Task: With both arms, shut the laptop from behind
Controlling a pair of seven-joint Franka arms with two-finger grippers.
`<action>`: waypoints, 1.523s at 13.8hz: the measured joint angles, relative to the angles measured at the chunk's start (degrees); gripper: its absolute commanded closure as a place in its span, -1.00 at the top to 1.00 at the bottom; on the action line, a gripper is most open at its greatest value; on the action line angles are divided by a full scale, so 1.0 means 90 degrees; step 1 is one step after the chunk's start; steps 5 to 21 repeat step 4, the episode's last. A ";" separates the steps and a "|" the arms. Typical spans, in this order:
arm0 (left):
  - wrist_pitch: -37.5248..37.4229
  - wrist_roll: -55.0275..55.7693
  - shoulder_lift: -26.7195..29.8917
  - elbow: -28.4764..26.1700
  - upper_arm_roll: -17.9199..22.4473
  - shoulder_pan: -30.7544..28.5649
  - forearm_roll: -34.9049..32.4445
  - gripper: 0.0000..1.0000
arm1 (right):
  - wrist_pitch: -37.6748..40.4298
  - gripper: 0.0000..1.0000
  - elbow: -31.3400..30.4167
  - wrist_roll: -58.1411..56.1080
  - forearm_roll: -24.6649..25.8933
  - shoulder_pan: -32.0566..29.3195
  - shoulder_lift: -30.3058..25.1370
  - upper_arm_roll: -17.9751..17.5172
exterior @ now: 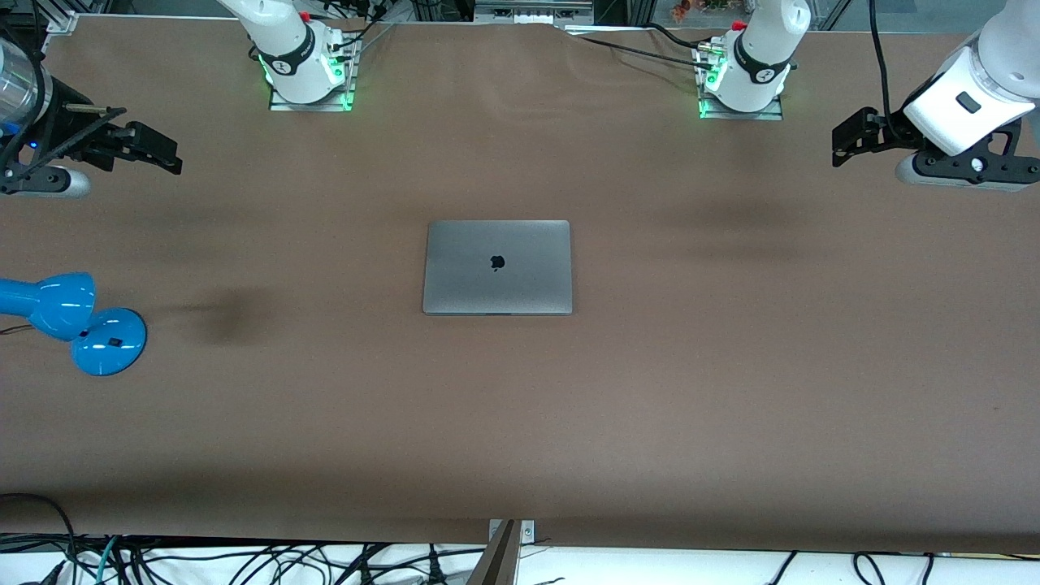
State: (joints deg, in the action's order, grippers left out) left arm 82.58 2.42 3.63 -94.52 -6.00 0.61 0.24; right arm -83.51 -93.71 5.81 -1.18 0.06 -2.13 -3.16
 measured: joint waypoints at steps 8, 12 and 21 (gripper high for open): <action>0.0043 0.0000 -0.0076 0.0017 -0.0016 0.0004 0.0000 1.00 | -0.0071 1.00 0.0001 0.0000 0.0000 0.0000 -0.0037 0.0000; 0.0043 0.0000 -0.0076 0.0017 -0.0016 0.0004 0.0000 1.00 | -0.0071 1.00 0.0001 0.0000 0.0000 0.0000 -0.0037 0.0000; 0.0043 0.0000 -0.0076 0.0017 -0.0016 0.0004 0.0000 1.00 | -0.0071 1.00 0.0001 0.0000 0.0000 0.0000 -0.0037 0.0000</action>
